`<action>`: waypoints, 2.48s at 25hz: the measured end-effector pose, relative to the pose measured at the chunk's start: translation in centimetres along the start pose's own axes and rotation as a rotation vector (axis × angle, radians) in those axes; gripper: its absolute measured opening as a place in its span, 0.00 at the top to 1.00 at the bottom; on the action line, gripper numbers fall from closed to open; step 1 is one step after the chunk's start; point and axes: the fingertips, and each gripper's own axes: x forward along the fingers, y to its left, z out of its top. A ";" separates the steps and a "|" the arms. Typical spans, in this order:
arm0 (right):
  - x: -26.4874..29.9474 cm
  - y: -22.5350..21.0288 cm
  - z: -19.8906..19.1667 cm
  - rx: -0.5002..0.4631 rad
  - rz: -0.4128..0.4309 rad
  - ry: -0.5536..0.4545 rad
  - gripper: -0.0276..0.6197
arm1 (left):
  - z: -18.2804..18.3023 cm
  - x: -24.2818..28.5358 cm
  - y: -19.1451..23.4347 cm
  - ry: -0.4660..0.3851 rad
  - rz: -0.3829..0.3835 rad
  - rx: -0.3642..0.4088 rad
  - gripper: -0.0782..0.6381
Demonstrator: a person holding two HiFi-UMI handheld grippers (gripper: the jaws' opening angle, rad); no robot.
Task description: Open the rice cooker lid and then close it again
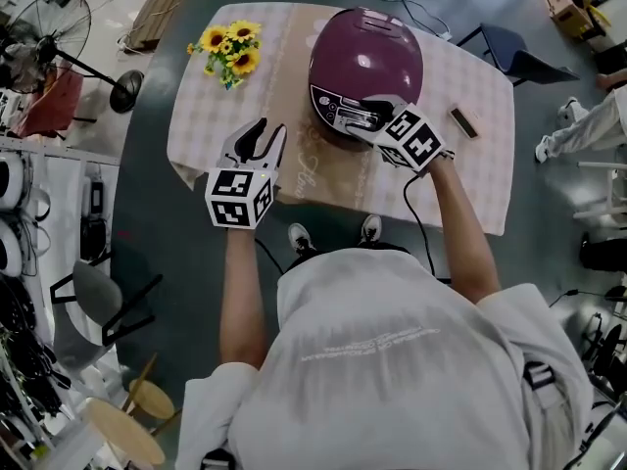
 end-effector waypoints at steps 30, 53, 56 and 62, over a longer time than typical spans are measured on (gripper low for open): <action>0.0 0.3 0.1 -0.095 -0.031 -0.005 0.54 | 0.4 -0.2 0.4 0.037 0.006 0.049 0.68; -15.3 -10.0 0.7 0.220 -0.456 -0.411 0.55 | 8.3 2.7 -0.2 -0.074 -0.052 0.194 0.68; -18.9 -10.2 0.6 0.208 -0.534 -0.433 0.57 | 9.9 2.3 0.2 -0.111 -0.058 0.197 0.68; -21.9 -9.4 1.2 0.207 -0.621 -0.459 0.57 | 11.5 2.0 0.5 -0.145 -0.086 0.207 0.68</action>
